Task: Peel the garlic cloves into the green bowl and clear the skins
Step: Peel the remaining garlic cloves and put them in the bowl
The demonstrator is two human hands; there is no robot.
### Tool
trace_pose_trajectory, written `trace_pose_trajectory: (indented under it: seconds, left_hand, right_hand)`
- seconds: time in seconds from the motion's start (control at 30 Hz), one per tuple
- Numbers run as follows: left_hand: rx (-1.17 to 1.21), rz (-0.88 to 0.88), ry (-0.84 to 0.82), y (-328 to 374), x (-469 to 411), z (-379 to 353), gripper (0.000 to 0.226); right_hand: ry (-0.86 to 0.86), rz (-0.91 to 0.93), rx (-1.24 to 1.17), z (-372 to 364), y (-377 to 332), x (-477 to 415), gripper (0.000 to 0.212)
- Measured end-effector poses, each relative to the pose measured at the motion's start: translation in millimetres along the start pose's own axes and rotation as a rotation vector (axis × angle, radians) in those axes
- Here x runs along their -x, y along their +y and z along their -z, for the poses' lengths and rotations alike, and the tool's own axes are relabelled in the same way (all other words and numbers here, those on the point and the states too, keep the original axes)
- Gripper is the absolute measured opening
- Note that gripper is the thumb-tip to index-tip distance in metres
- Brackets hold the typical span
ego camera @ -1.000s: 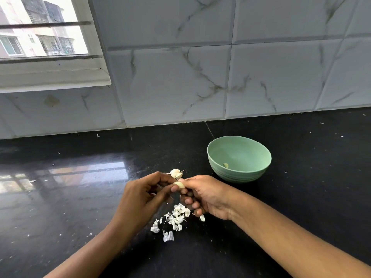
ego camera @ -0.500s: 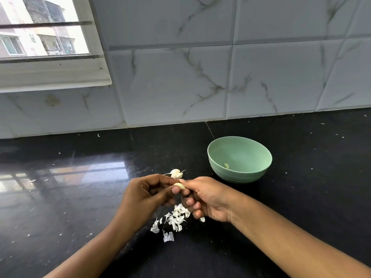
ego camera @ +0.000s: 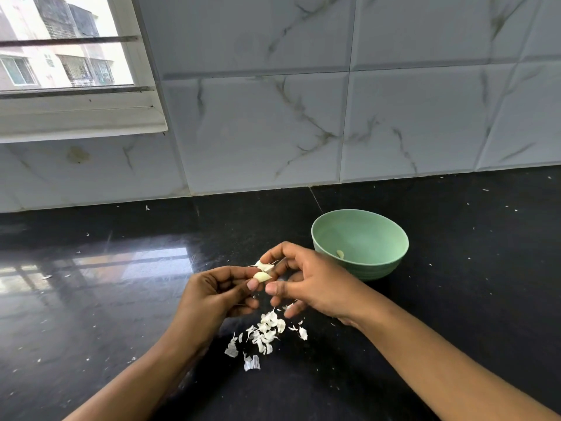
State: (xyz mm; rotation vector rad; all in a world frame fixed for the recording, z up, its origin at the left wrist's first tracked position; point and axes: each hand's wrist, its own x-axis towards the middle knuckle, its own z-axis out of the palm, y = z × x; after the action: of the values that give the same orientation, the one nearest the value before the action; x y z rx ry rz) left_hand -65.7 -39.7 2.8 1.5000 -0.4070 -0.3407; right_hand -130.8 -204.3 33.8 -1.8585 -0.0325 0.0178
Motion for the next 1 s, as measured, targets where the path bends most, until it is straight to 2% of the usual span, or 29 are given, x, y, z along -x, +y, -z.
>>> trace_pose_trajectory:
  seconds: [0.1,0.23,0.4,0.57,0.63,0.8,0.9,1.0]
  left_hand:
    - [-0.009,-0.014,0.002,1,1,0,0.027]
    - [0.044,0.008,-0.005,2,1,-1,0.026]
    - [0.07,0.011,0.009,4,2,-3,0.025]
    - [0.084,-0.029,0.057,6,1,1,0.018]
    - [0.086,-0.035,0.063,6,0,1,0.016]
    - [0.065,-0.039,0.054,4,1,1,0.021]
    - [0.056,-0.062,0.053,4,1,1,0.023]
    - [0.031,-0.102,0.035,5,3,2,0.019]
  right_hand:
    - [0.086,0.096,0.085,-3,4,-3,0.014]
    - [0.131,0.146,0.075,-2,5,-5,0.019]
    - [0.088,0.036,-0.085,1,0,-4,0.013]
    - [0.134,-0.103,-0.342,11,-4,-8,0.028]
    - [0.128,-0.103,-0.333,10,-3,-7,0.028]
    - [0.098,0.024,-0.105,-3,6,-6,0.017]
    - [0.115,0.037,-0.172,-1,7,-8,0.007]
    - [0.128,0.016,-0.276,4,5,-9,0.009]
